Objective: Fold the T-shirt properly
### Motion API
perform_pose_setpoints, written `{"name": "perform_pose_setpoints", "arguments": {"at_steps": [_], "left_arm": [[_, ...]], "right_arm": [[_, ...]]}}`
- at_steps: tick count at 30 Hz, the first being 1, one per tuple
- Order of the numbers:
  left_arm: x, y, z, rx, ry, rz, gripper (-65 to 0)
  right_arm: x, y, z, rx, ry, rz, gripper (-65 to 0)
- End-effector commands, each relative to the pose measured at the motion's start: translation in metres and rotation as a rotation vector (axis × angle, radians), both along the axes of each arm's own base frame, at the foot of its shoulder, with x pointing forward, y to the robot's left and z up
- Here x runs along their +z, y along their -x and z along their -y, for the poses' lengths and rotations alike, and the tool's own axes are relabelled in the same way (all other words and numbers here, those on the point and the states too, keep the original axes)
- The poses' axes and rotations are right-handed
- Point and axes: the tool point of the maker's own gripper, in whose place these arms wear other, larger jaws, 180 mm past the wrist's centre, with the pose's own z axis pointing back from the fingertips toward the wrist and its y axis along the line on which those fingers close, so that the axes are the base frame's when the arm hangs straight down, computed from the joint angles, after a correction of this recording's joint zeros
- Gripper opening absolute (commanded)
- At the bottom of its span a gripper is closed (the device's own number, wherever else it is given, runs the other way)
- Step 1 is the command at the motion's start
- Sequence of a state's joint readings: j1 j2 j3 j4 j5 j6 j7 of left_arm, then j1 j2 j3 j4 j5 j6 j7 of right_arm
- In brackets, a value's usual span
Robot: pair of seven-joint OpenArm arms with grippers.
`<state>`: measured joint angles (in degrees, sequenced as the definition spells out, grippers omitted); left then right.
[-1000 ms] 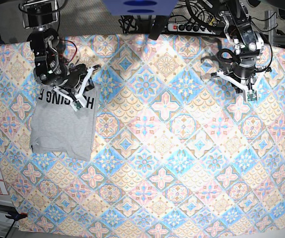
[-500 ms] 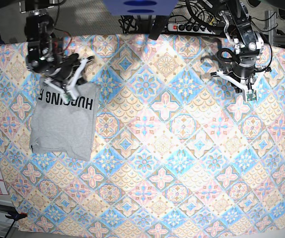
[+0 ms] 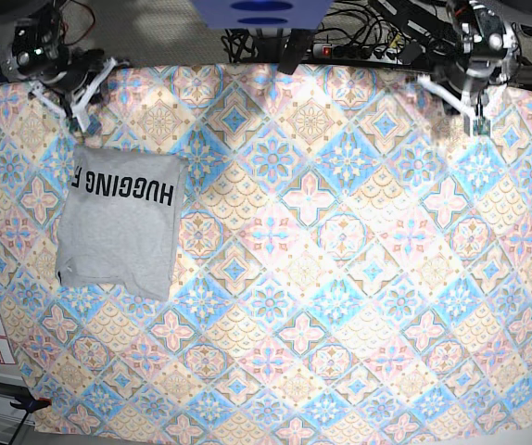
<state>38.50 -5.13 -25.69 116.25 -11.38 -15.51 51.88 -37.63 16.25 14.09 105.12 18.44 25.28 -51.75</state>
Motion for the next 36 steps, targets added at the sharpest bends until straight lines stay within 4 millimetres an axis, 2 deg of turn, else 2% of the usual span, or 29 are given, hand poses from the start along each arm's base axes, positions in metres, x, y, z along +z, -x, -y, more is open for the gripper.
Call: {"name": "perform_pose_setpoints", "arguments": {"at_steps": [1, 8, 15, 17, 19, 22, 25, 27, 31, 33, 36], "left_arm": [[0.004, 0.007, -0.001, -0.01, -0.004, 0.0, -65.0], [-0.01, 0.078, 0.009, 0.007, 0.071, -0.157, -65.0], [-0.013, 0.126, 0.017, 0.035, 0.128, -0.261, -65.0], [-0.022, 0.144, 0.018, 0.054, 0.143, -0.311, -65.0], [-0.045, 0.164, 0.027, 0.062, 0.186, -0.376, -65.0], [-0.081, 0.183, 0.035, 0.052, 0.229, -0.412, -65.0], [-0.115, 0.2, 0.045, 0.045, 0.268, -0.451, -65.0], [-0.137, 0.215, 0.052, 0.057, 0.293, -0.489, -65.0], [-0.174, 0.229, 0.064, 0.085, 0.321, -0.523, -65.0], [-0.189, 0.236, 0.072, 0.054, 0.32, -0.537, -65.0], [-0.203, 0.242, 0.074, -0.004, 0.29, -0.544, -65.0]], "right_arm": [[0.005, 0.003, 0.001, 0.01, 0.0, 0.009, -65.0], [-0.005, 0.07, 0.001, 0.01, -0.001, -0.137, -65.0], [-0.013, 0.127, 0.002, -0.005, -0.005, -0.274, -65.0], [-0.022, 0.145, 0.005, -0.025, -0.012, -0.327, -65.0], [-0.036, 0.169, 0.005, -0.074, -0.029, -0.397, -65.0], [-0.053, 0.211, 0.008, -0.143, -0.043, -0.511, -65.0], [-0.072, 0.205, 0.012, -0.193, -0.061, -0.5, -65.0], [-0.085, 0.214, 0.016, -0.238, -0.071, -0.523, -65.0], [-0.112, 0.229, 0.018, -0.331, -0.096, -0.574, -65.0], [-0.126, 0.233, 0.011, -0.358, -0.12, -0.588, -65.0], [-0.144, 0.241, -0.007, -0.355, -0.158, -0.591, -65.0]]}}
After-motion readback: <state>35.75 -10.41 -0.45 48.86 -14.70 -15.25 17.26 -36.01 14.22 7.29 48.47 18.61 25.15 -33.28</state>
